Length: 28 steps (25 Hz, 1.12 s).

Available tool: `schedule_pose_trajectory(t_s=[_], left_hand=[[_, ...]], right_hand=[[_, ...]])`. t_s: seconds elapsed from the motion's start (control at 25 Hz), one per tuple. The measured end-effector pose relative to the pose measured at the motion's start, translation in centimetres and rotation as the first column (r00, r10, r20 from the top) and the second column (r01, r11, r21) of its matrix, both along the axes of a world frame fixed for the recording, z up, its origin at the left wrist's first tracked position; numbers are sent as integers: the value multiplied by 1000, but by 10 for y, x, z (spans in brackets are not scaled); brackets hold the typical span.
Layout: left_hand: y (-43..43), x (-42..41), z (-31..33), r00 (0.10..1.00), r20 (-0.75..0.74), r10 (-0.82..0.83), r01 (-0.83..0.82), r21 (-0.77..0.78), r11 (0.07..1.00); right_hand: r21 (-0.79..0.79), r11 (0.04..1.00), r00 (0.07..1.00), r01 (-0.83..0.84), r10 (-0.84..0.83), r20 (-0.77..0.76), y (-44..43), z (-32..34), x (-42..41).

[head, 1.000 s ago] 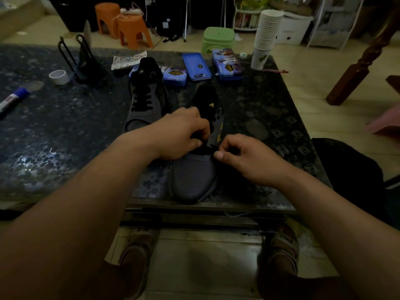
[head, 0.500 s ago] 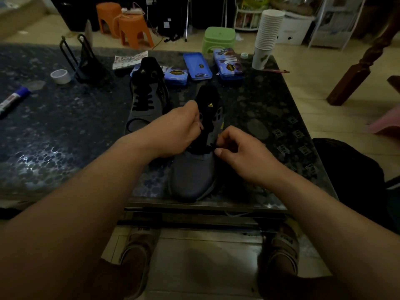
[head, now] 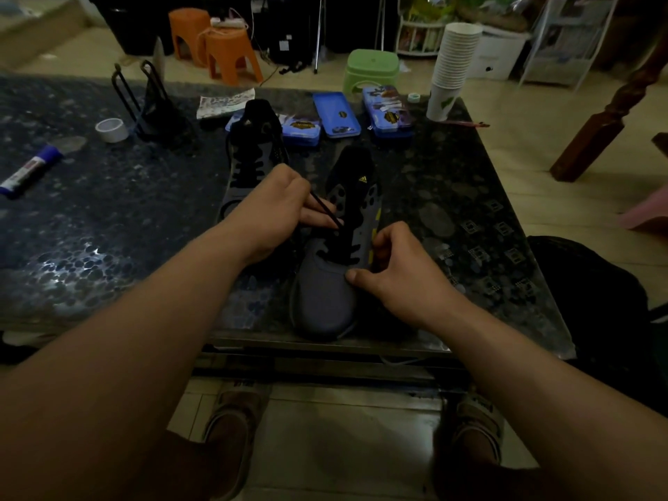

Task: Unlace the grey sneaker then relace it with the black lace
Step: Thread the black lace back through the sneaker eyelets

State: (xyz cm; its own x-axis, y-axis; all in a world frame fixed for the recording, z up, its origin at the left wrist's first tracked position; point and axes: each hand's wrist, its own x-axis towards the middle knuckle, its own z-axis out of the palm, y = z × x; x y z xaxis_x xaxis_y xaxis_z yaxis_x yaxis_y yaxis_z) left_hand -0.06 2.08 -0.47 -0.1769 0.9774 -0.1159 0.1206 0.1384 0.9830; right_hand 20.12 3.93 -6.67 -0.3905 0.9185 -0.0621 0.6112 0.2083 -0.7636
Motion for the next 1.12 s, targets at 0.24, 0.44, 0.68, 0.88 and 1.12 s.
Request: schedule_pose_trajectory(t_s=[0.24,0.44,0.68,0.88,1.12], left_hand=[[-8,11,8,978,-176,-113,112,-17,994],[-22,13,34,790,-608,-80,204,137,969],[-36,-26,52,883,-468,28,53,159,986],[-40,-23,40,628,-749,212,-47,236,971],[-58,52,46,998,-11,68,-68,-35,997]], right_hand=[[80,997,997,13,-7,-73,13,24,19],[252,951,984,-176,167,57,17,51,-16],[-195,968,774,-161,1,-633,25,105,-1],[-329,933,728,-145,-125,-674,13,120,11],[-140,987,911,-74,10,-411,-21,112,-14]])
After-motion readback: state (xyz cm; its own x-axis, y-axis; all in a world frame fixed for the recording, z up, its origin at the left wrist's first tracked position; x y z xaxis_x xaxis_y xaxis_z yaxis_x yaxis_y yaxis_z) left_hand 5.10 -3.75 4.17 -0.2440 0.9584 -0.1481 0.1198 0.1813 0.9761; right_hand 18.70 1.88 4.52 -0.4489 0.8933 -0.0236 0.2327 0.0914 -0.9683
